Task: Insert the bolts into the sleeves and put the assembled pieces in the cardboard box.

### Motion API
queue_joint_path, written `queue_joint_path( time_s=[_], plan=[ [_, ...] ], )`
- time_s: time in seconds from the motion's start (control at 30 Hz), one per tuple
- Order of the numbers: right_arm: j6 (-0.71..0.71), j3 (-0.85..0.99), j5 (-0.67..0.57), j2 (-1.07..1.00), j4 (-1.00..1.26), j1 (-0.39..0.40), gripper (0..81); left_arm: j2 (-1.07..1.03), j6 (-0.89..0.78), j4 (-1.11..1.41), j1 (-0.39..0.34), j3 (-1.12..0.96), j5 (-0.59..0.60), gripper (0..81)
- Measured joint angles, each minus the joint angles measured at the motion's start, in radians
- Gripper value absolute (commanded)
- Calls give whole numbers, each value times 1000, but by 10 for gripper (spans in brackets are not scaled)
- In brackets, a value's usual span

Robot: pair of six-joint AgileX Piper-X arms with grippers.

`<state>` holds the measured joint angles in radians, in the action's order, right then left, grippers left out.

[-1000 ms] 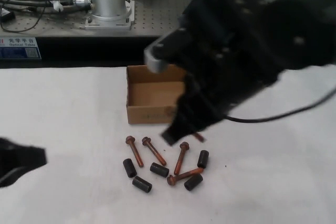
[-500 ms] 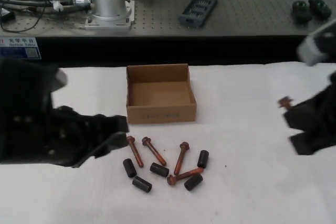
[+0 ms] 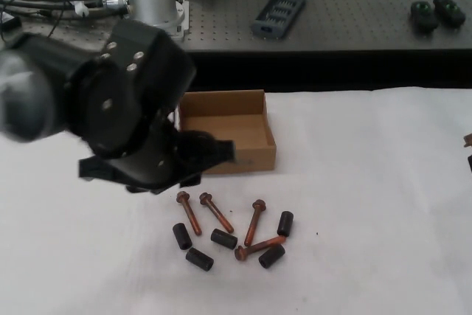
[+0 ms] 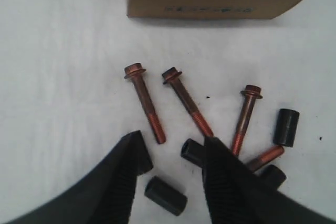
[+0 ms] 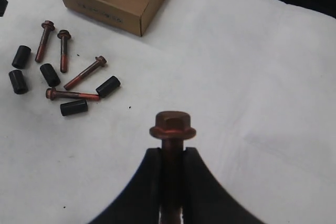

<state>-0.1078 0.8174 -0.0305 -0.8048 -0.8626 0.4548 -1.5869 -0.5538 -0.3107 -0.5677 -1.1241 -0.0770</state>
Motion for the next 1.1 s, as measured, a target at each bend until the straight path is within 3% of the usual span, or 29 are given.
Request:
queue_joint_path(
  time_s=[0.33, 0.57, 1.1],
  plan=[
    [0, 0, 0, 0, -8, 0, 38, -35, 1, 29, -2, -24, 43, 300],
    [0, 0, 0, 0, -8, 0, 38, -71, -67, 27, -2, -26, -58, 300],
    [0, 0, 0, 0, -8, 0, 38, -221, -150, -20, -2, -28, -71, 300]
  ],
)
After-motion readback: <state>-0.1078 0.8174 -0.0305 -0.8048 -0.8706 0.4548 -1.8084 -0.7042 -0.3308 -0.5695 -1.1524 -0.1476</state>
